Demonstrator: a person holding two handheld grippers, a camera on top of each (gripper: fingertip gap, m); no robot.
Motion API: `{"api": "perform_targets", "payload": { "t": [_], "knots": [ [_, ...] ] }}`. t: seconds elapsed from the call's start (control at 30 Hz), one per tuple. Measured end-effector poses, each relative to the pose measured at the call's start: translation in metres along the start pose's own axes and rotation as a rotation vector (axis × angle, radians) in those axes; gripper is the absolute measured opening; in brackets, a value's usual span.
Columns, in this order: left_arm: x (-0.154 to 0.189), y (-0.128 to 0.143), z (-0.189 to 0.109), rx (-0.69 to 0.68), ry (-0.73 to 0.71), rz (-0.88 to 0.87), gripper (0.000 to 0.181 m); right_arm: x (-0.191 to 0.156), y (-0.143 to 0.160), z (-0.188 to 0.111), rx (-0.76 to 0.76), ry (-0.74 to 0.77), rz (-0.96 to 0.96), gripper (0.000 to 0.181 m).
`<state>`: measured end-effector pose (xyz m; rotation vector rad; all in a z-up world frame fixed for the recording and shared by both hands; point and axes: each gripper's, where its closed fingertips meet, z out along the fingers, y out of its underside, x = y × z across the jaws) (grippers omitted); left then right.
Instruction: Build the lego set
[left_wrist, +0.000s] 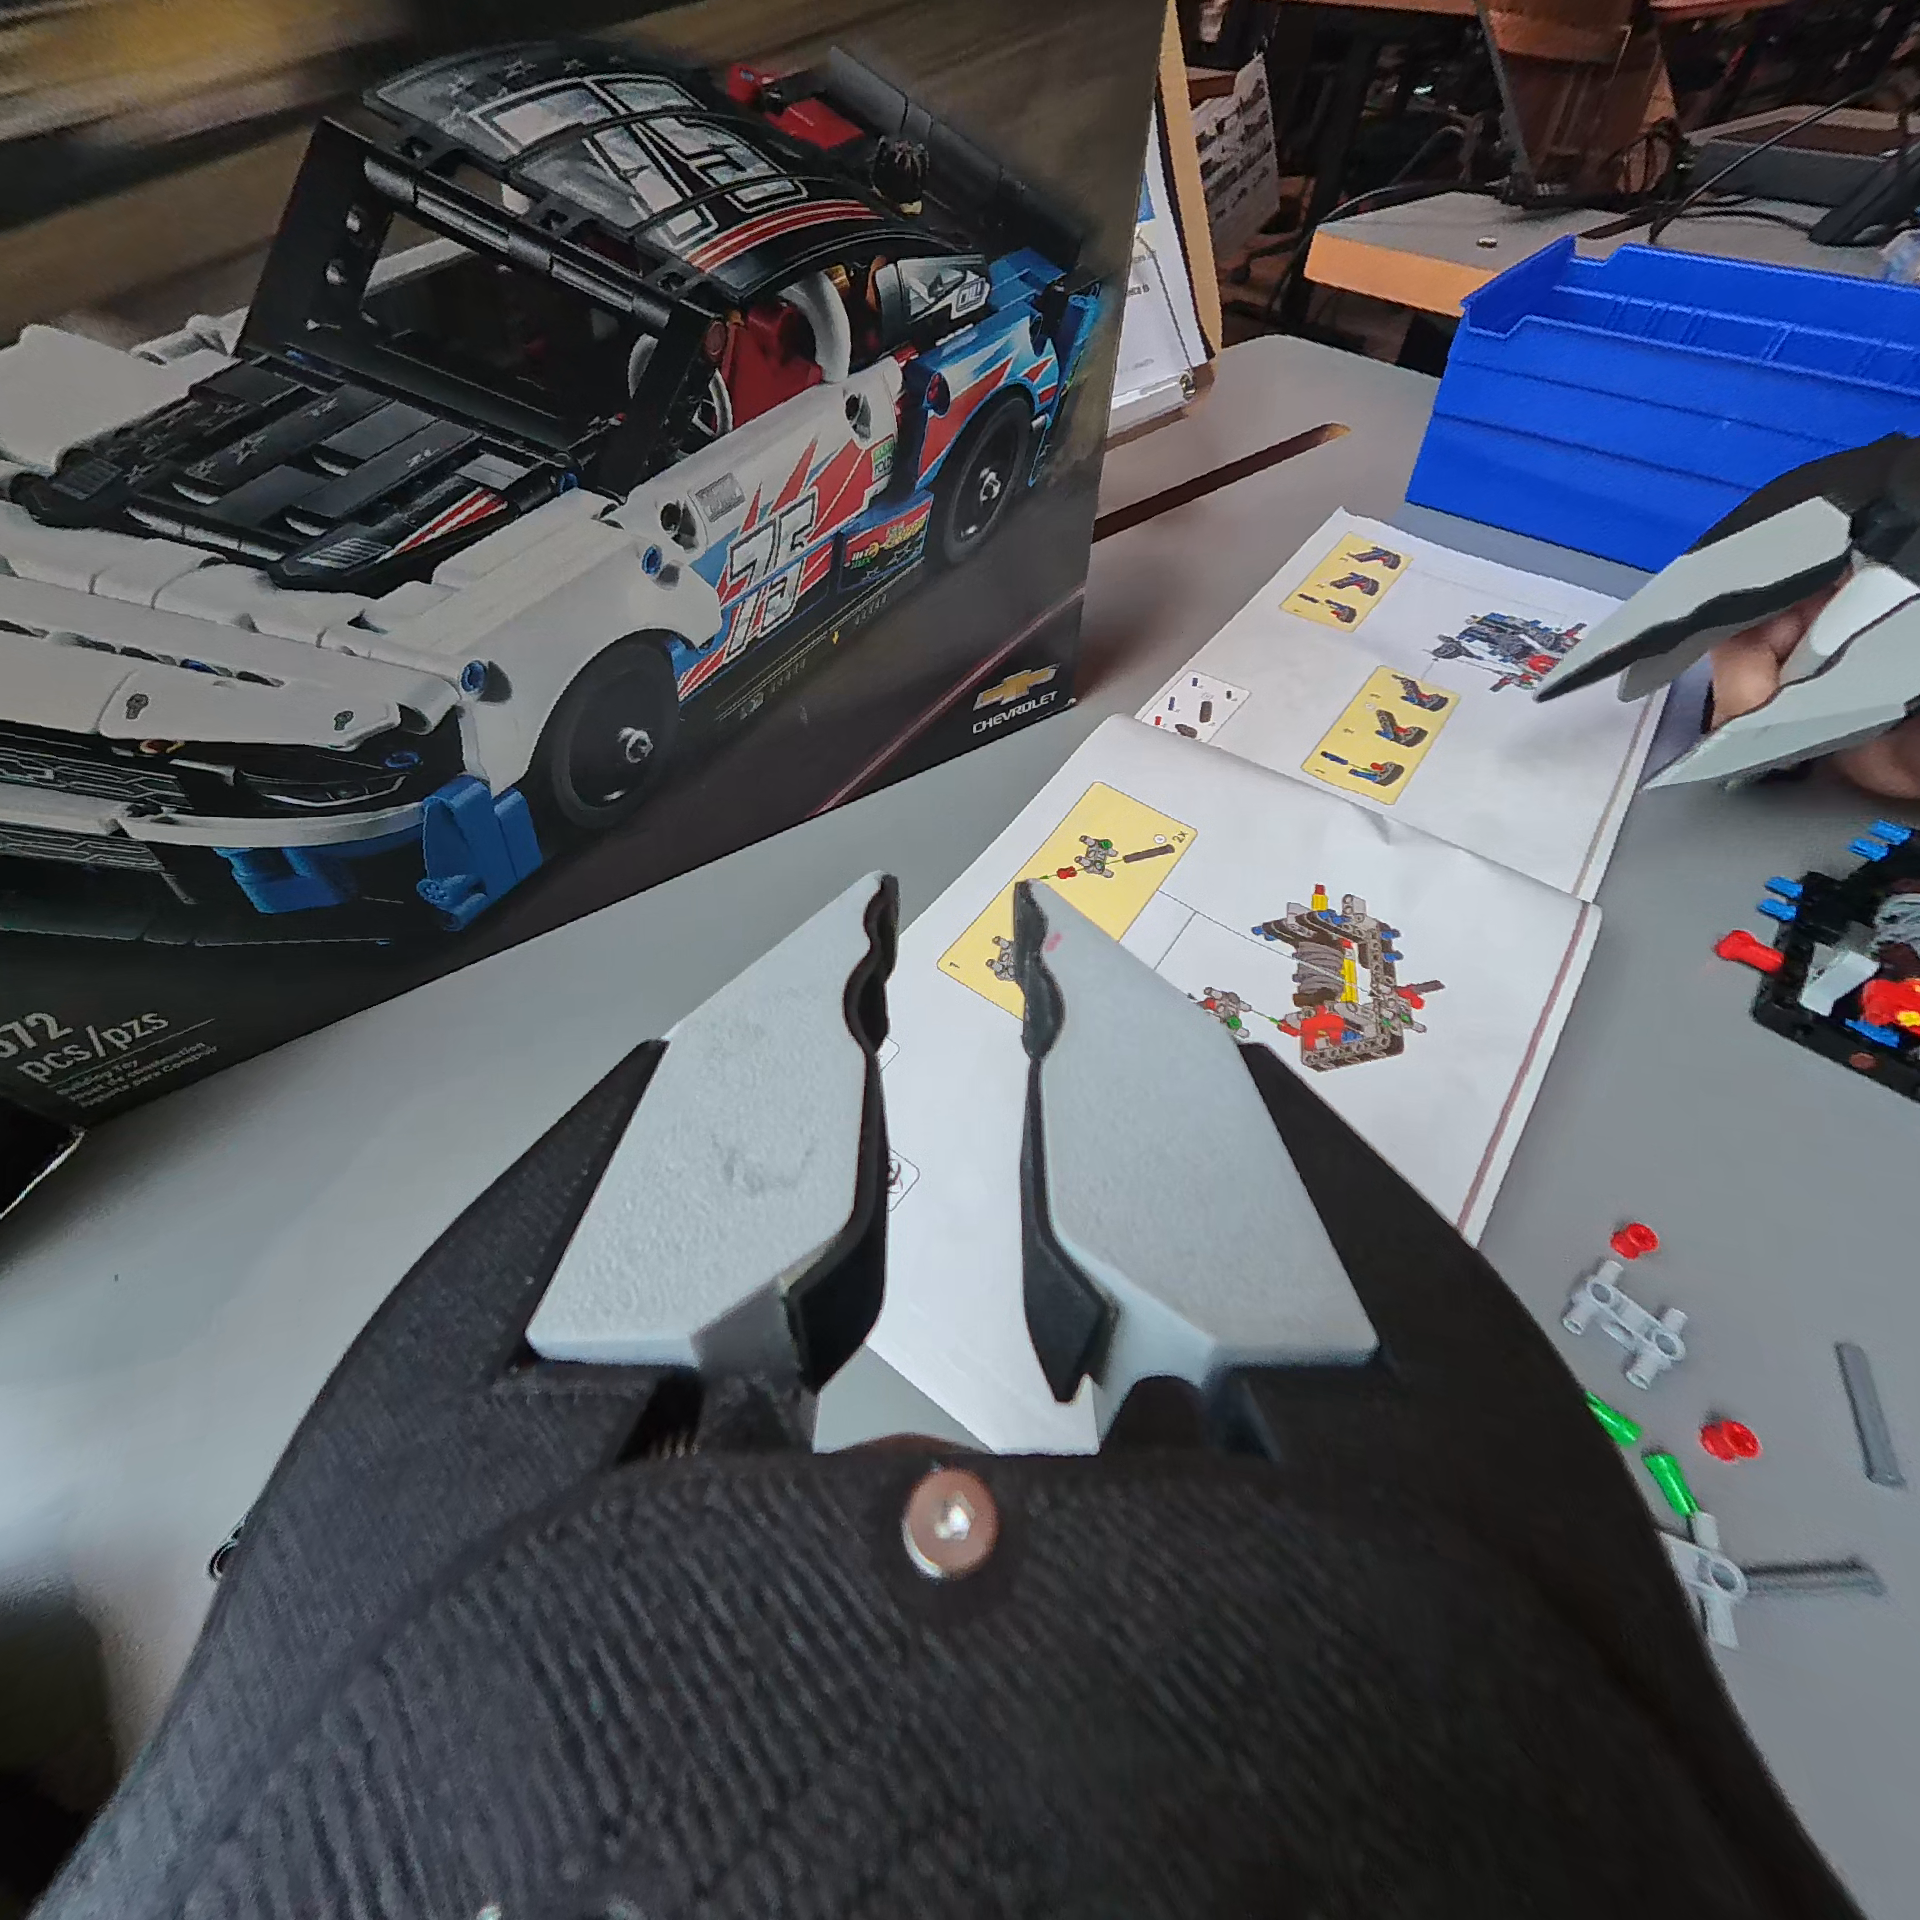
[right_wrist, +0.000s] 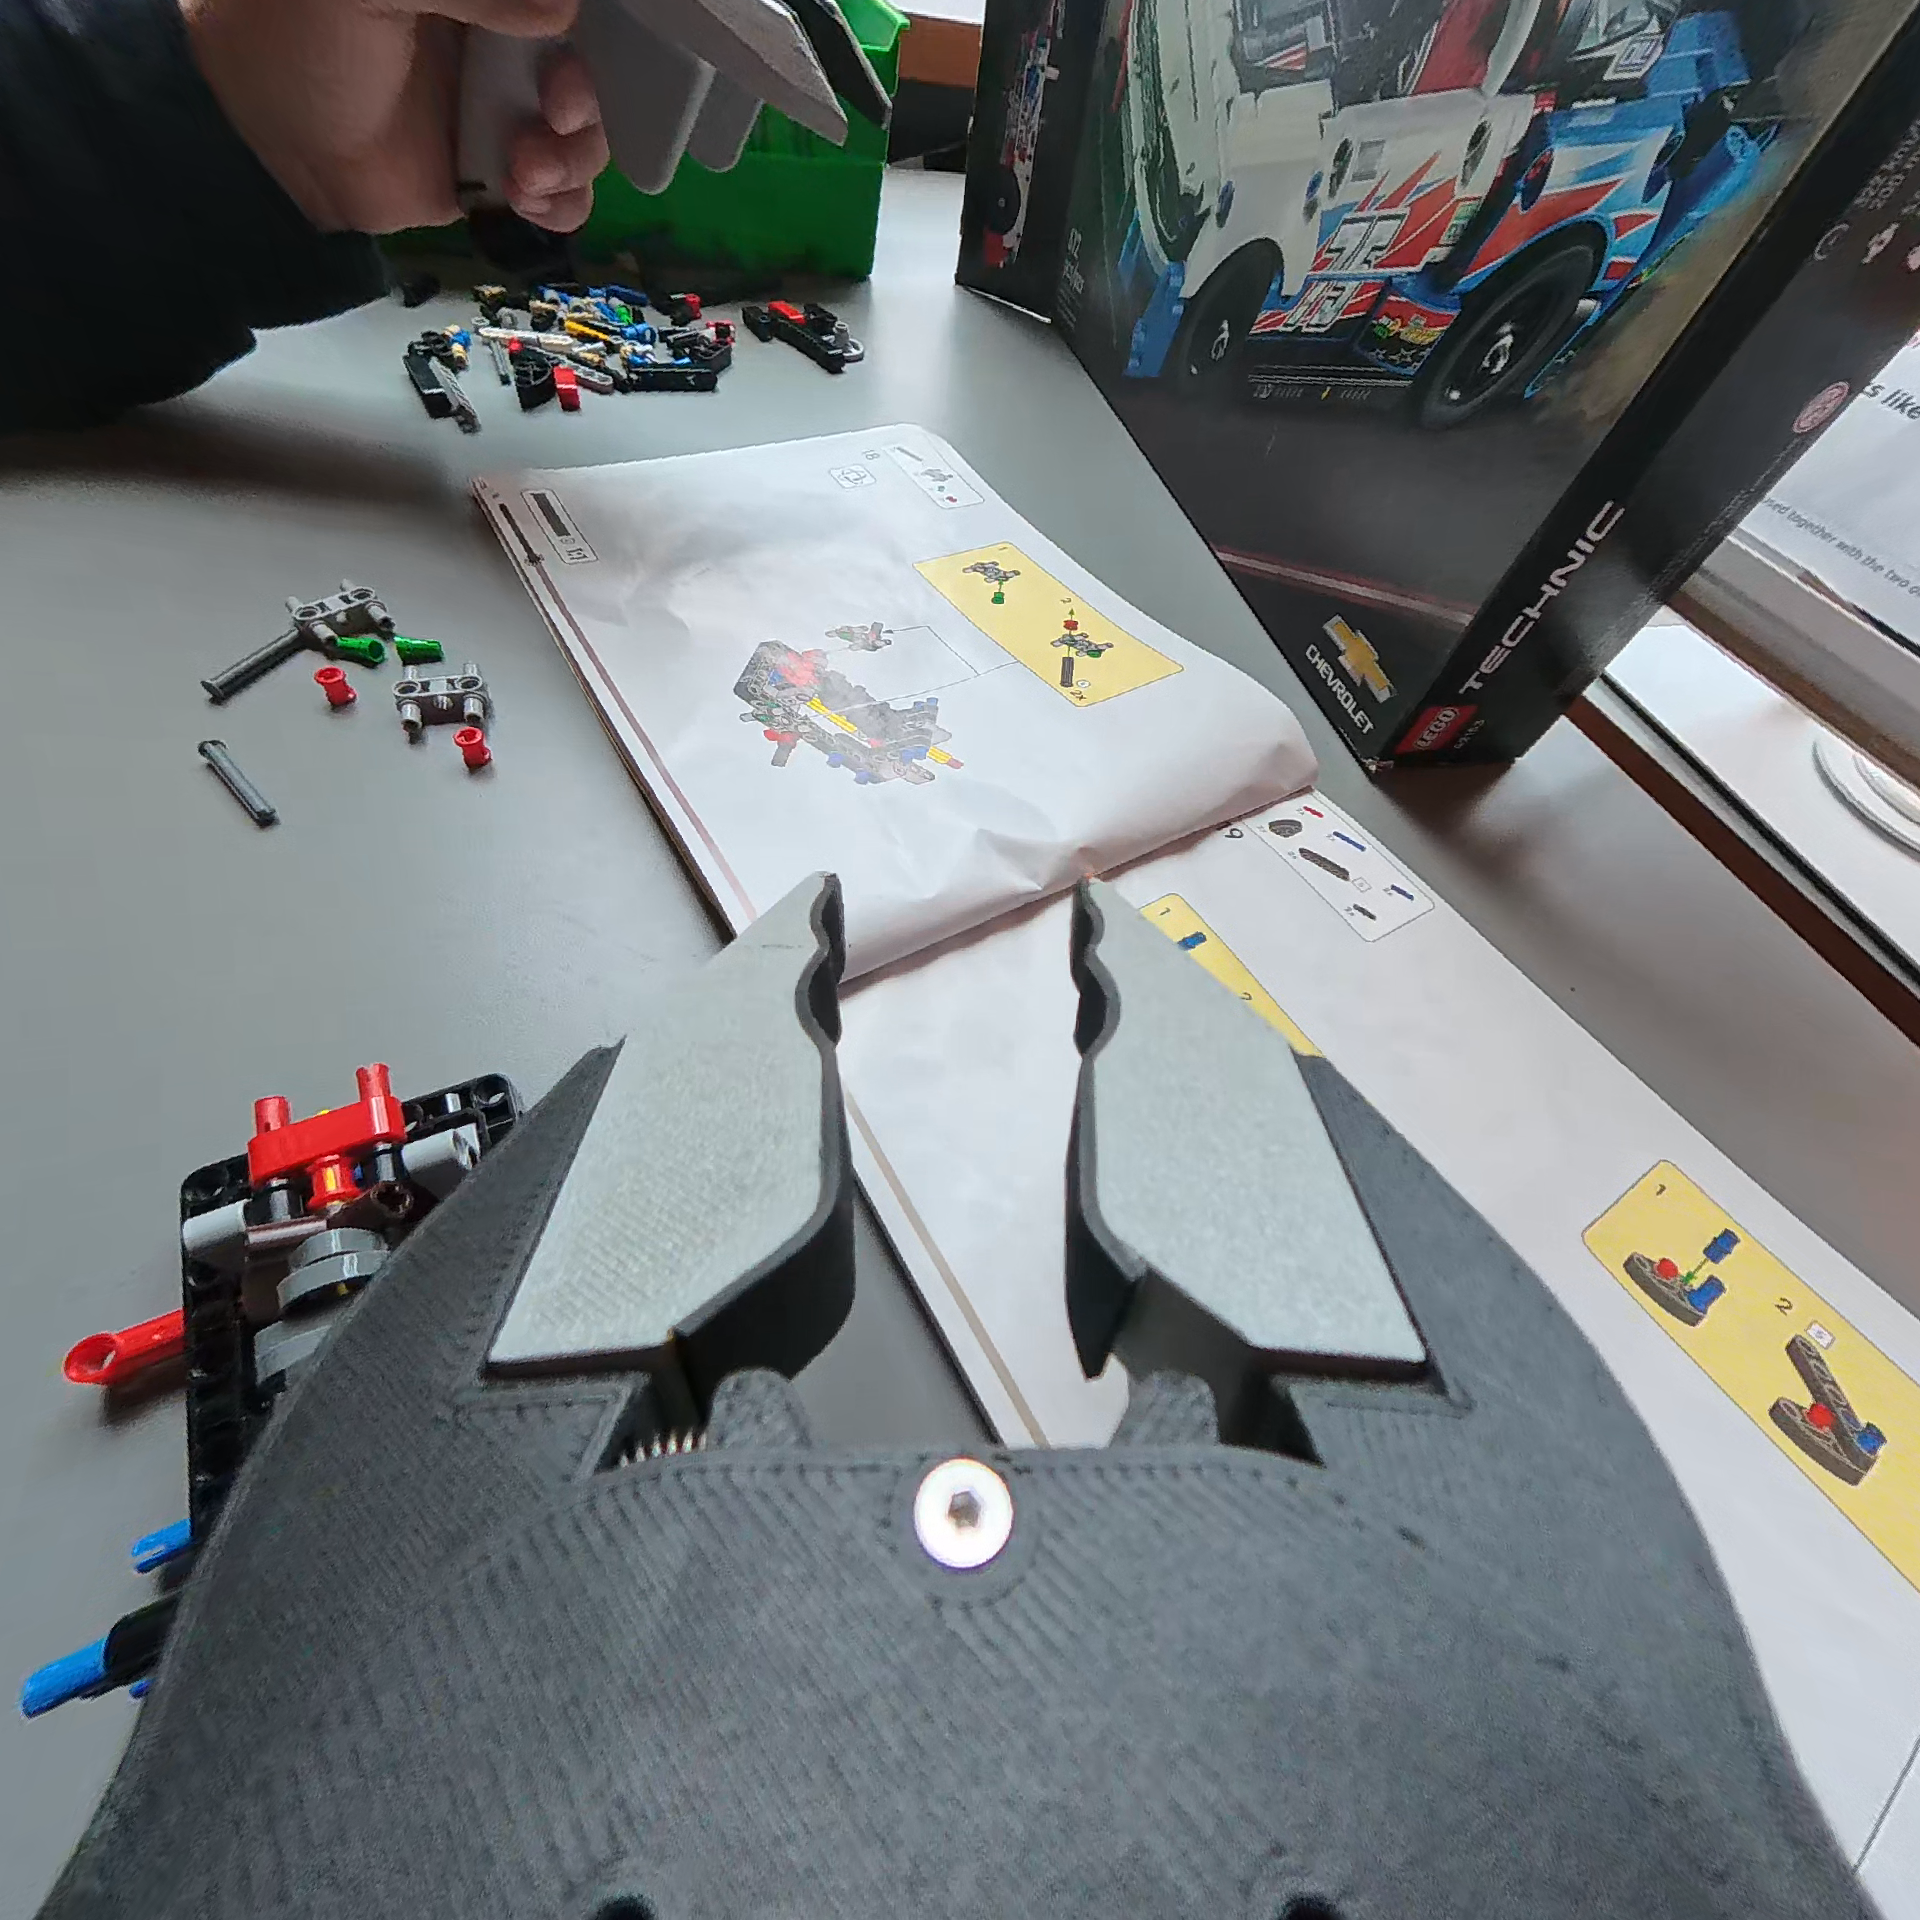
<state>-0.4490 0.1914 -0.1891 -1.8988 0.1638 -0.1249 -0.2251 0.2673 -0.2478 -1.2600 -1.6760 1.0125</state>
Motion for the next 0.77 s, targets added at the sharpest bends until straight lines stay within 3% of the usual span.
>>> {"api": "perform_targets", "payload": {
  "t": [0.1,0.37,0.5,0.77],
  "knots": [
    [0.007,0.0,0.001,-0.004,0.036,0.006,0.019,0.0,0.001,0.0,-0.005,0.001,-0.003,0.039],
    [0.064,0.022,0.011,-0.153,0.289,0.088,0.011,0.001,0.002,0.001,-0.004,0.0,-0.001,0.036],
    [0.056,0.029,0.015,-0.187,0.192,0.187,0.008,0.001,0.002,0.001,-0.005,0.004,-0.006,0.035],
    [0.011,0.004,0.003,-0.044,-0.024,0.078,0.009,-0.001,0.002,0.001,-0.01,0.0,-0.017,0.033]
  ]
}}
